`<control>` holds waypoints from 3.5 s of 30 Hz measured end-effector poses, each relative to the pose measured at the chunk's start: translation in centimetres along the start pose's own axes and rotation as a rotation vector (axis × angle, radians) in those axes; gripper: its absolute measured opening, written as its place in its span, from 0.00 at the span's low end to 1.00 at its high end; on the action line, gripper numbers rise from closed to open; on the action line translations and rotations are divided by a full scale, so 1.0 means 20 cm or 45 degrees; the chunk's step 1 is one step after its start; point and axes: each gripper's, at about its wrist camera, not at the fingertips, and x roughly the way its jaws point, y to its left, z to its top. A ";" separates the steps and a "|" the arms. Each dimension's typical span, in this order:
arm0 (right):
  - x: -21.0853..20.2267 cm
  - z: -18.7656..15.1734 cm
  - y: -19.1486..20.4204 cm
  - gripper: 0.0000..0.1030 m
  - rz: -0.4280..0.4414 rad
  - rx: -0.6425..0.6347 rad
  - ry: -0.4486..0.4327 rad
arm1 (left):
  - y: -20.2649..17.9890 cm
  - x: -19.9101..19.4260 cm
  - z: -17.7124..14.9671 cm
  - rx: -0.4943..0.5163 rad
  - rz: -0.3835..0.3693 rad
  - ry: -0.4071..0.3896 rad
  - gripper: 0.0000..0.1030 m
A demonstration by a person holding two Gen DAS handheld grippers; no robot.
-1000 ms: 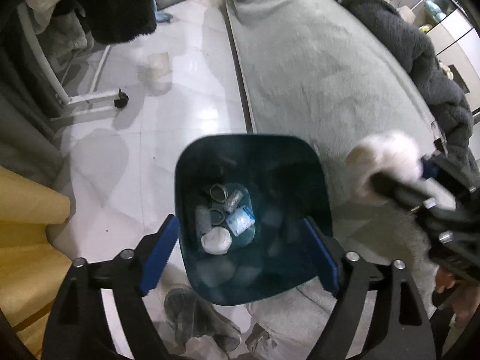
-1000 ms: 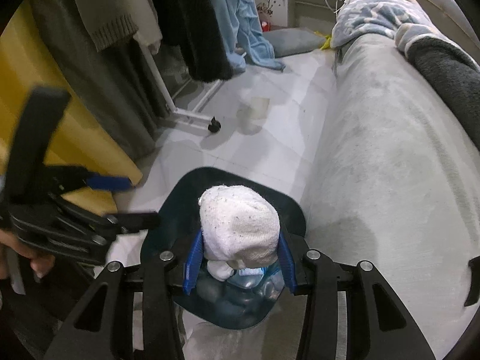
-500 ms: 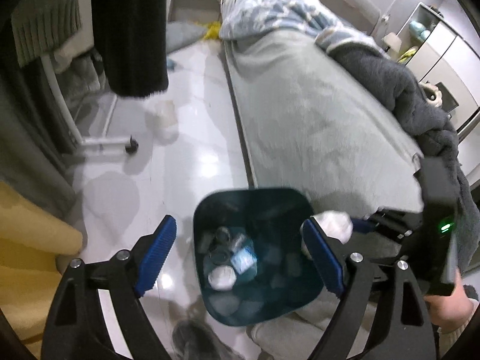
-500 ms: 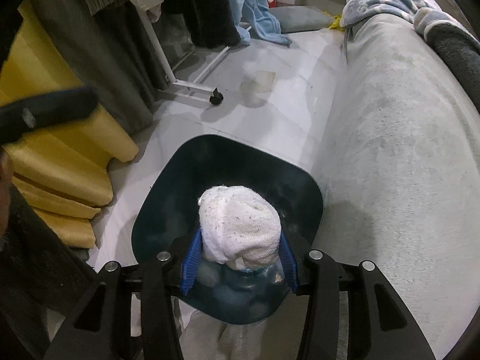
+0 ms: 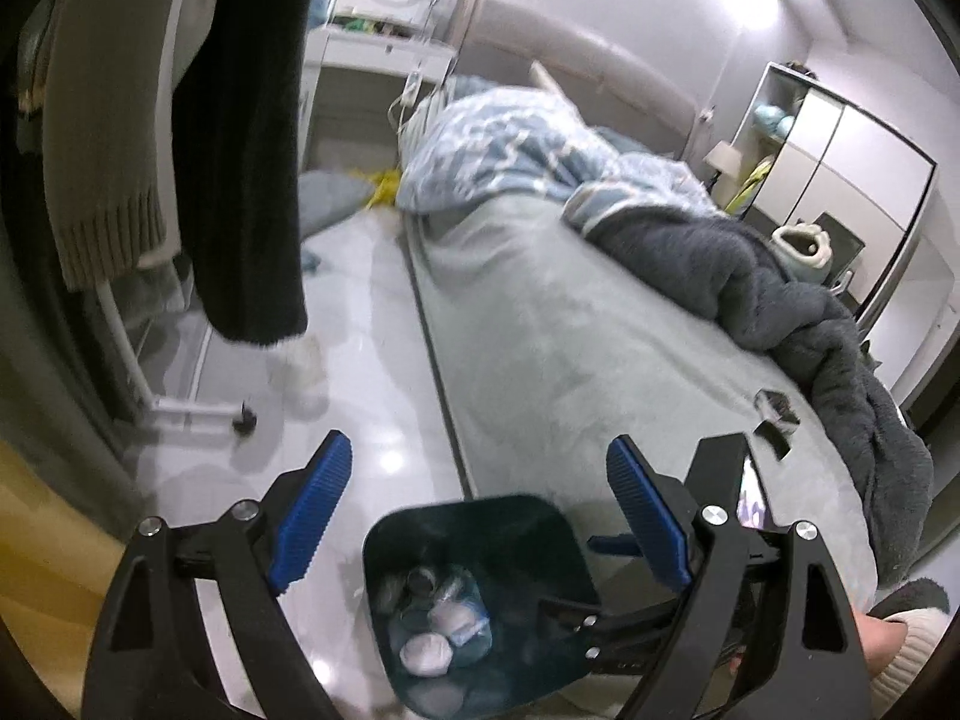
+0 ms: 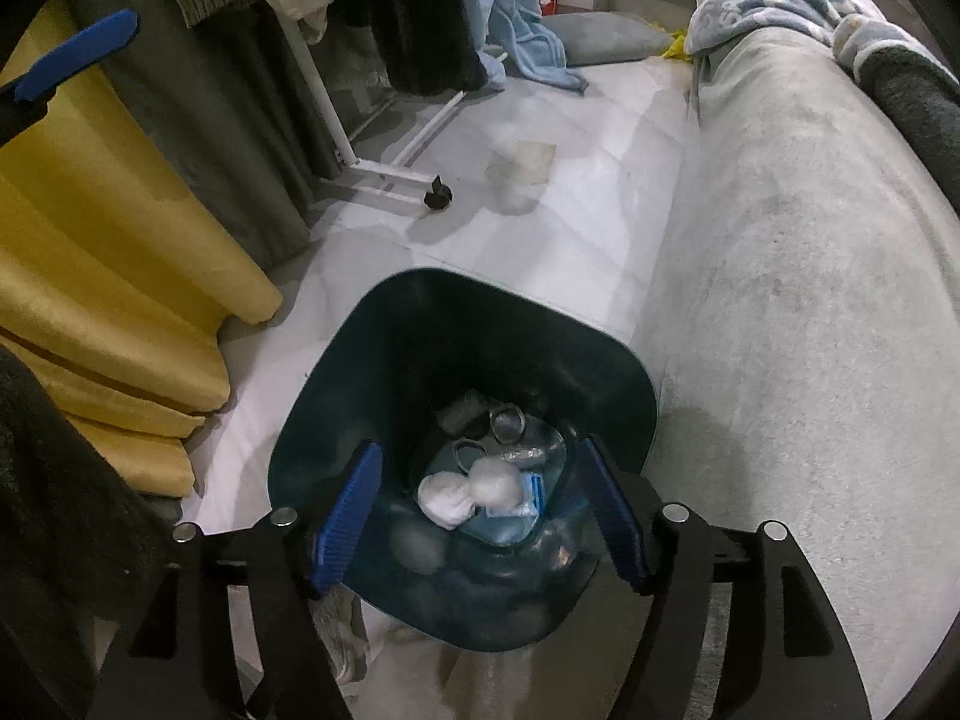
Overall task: Collect trash
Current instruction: 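Move both open tools back toward the black packet and curved piece, then grasp the black 'Face' tissue packet with the right tool while the left tool grasps the black curved piece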
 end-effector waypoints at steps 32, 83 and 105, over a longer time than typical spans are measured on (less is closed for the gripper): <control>-0.61 -0.11 -0.53 0.93 -0.265 0.259 -0.395 | -0.60 -0.06 0.06 0.318 -0.170 -0.197 0.95; -0.68 -0.45 -1.48 0.74 -0.337 0.793 -0.319 | -1.47 0.87 -0.18 0.774 -0.660 0.300 0.94; -0.92 -0.62 -1.50 0.67 -0.291 0.745 -0.426 | -1.54 1.01 -0.23 0.801 -0.520 0.311 0.57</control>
